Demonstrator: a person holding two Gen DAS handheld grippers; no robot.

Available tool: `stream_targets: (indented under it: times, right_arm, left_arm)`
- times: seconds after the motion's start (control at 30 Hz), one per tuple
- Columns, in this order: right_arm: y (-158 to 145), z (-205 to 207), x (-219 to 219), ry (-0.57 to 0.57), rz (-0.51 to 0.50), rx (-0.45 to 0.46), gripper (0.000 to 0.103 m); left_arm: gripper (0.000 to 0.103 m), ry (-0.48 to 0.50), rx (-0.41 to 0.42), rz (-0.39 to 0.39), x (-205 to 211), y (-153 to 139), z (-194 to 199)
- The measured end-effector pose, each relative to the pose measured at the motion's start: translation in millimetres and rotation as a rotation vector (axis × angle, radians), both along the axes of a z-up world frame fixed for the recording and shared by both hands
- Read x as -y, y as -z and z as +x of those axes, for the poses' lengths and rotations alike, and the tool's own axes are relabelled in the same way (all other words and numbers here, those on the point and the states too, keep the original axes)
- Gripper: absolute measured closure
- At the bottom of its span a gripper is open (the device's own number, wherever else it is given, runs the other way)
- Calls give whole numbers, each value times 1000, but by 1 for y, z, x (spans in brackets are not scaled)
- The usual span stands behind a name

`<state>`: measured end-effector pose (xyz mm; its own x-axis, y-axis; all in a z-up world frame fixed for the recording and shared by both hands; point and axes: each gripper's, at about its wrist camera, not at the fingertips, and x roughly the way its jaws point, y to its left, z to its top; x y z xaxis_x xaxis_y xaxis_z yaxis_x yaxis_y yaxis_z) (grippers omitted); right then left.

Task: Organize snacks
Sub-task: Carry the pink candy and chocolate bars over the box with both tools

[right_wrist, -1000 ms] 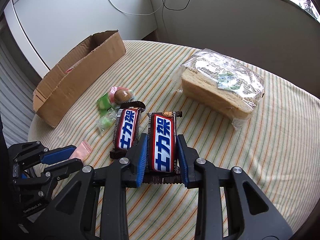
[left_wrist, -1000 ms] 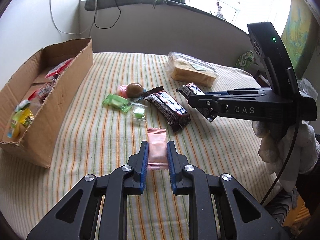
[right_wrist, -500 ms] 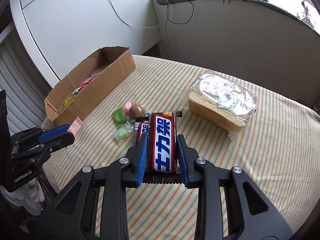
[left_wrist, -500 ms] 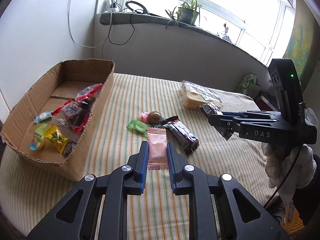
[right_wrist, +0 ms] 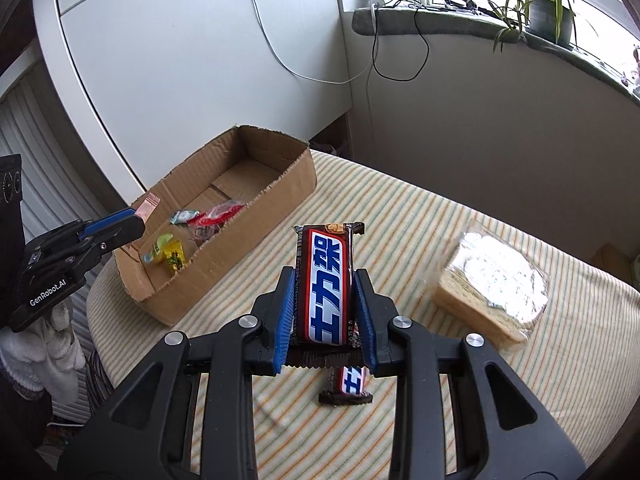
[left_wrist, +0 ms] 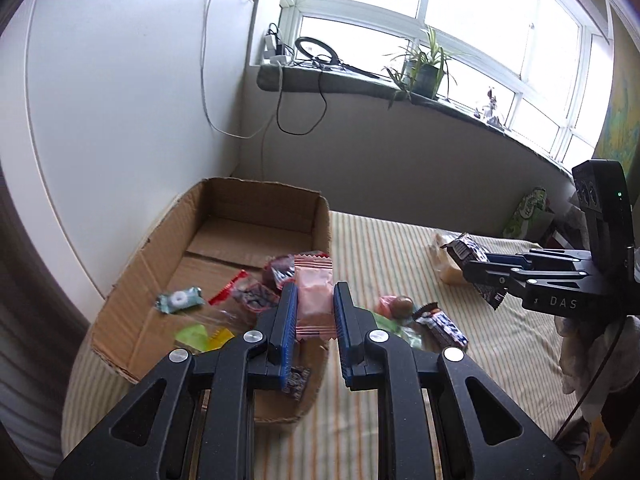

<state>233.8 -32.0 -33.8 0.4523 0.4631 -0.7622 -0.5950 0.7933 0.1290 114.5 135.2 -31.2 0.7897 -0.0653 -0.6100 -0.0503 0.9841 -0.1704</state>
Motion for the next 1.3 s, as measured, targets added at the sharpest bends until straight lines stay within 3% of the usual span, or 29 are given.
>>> stream_targets:
  times: [0.53, 1.3]
  right_arm:
    - [5, 40, -85, -74, 3, -11, 73]
    - [38, 66, -151, -142, -41, -63, 73]
  left_arm:
    - [86, -82, -12, -15, -61, 4, 34]
    - [86, -89, -52, -19, -80, 16, 55]
